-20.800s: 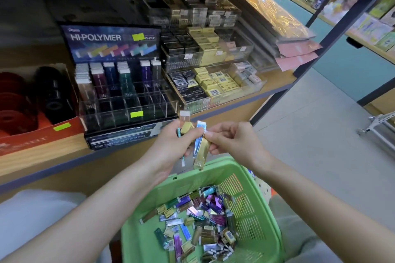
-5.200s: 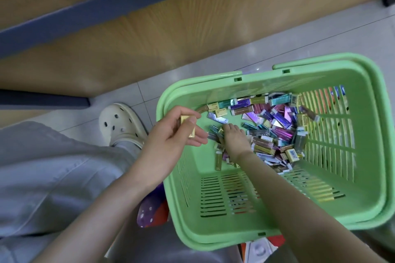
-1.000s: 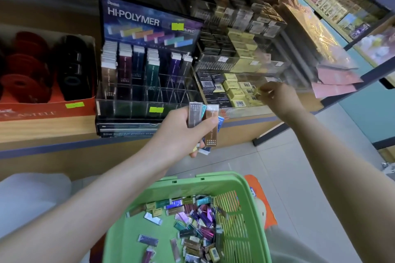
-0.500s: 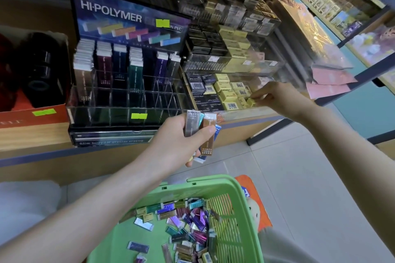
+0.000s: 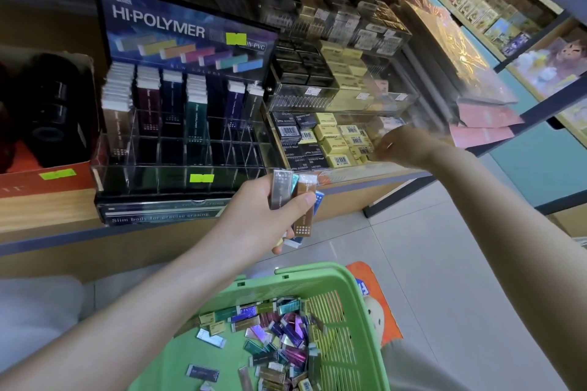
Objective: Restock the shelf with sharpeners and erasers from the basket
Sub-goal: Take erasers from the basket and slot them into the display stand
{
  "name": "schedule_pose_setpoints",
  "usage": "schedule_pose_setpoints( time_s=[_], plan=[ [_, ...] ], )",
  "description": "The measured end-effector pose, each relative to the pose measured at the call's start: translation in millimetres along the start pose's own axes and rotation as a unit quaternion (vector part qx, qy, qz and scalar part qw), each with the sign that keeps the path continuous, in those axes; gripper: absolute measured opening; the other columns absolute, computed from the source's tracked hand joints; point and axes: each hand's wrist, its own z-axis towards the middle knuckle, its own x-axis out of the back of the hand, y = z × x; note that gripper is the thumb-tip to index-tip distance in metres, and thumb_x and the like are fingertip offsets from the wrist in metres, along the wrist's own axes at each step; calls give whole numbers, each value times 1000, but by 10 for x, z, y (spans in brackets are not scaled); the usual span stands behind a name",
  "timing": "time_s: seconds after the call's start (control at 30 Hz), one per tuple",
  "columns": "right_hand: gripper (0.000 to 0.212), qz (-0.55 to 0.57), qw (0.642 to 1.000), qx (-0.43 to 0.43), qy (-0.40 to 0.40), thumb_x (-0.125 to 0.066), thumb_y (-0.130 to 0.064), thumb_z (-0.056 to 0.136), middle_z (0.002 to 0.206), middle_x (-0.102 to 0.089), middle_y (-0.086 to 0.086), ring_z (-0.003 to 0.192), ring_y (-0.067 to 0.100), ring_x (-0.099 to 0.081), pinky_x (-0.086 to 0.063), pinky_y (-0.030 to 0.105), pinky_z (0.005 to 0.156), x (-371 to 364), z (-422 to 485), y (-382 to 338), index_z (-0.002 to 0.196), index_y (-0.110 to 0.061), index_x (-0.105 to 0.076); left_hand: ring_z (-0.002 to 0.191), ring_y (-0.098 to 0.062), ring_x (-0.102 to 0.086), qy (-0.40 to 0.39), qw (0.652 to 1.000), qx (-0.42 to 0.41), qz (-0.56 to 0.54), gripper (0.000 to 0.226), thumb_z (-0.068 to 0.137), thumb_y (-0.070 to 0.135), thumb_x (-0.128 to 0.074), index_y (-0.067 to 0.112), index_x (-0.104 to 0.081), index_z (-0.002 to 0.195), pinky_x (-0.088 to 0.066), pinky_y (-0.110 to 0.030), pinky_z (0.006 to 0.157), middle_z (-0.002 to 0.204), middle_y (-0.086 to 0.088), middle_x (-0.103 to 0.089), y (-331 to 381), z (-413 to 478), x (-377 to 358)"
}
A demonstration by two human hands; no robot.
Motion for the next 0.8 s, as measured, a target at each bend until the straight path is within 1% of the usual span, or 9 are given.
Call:
schedule_pose_setpoints(
  time_s=[0.1,0.2,0.3,0.33,0.4,0.47,0.63,0.7,0.8],
  plan=[
    [37,33,999,-20,-13,-63,-36,87,113,-66,12,104,27,-60,-44,40,97,17,53,28,106,-5,-70,41,-1,-45,0,1000,3,-4,7,90,25,-61,24,-61,84,-38,-17,41,51,8,-53,-5,2,7],
    [28,71,997,-19,5,-68,-29,85,109,-68,11,101,26,-61,-46,35,94,-1,47,42,102,-8,-73,38,0,-45,2,1000,5,0,7,90,26,-61,25,-61,84,-38,-17,41,53,5,-54,-1,5,12],
    [17,120,990,-14,76,-70,-26,84,90,-66,3,75,13,-56,-42,14,64,-90,-4,61,91,-11,-73,36,0,-43,5,1000,5,3,8,91,26,-61,26,-60,83,-40,-16,42,56,3,-54,7,7,1],
    [11,134,985,-14,104,-71,-25,83,85,-63,1,69,10,-52,-38,13,58,-129,-31,62,86,-15,-72,36,0,-43,7,1000,5,1,8,91,26,-61,26,-60,83,-39,-16,41,55,4,-54,9,6,-4],
    [10,161,976,-10,144,-73,-25,81,83,-62,0,74,12,-52,-37,22,61,-188,-62,77,78,-18,-67,35,0,-43,7,1000,5,0,8,91,25,-61,25,-60,83,-39,-15,41,55,5,-54,8,4,-17],
    [12,179,971,-11,157,-74,-26,80,86,-64,0,80,14,-54,-36,23,69,-211,-61,98,78,-17,-67,36,1,-43,8,1000,4,7,7,91,25,-60,25,-60,84,-39,-14,41,56,4,-54,-3,8,-33],
    [32,159,978,6,131,-62,-34,90,110,-66,7,104,25,-60,-44,28,82,-261,-63,63,117,-16,-62,36,1,-44,11,1000,3,19,6,91,26,-60,24,-61,85,-40,-13,41,54,6,-53,-25,21,-57],
    [31,159,979,16,125,-57,-34,93,114,-66,7,107,23,-59,-41,24,80,-267,-76,56,118,-16,-62,36,1,-44,12,1000,6,21,6,91,26,-60,23,-61,86,-39,-14,41,54,6,-53,-31,25,-63],
    [42,173,980,-14,93,-59,-46,88,114,-65,6,102,21,-57,-41,27,80,-244,-55,86,112,-13,-65,36,1,-44,9,1000,8,26,7,91,26,-60,21,-61,87,-39,-14,41,58,2,-54,-37,28,-71]
  ],
)
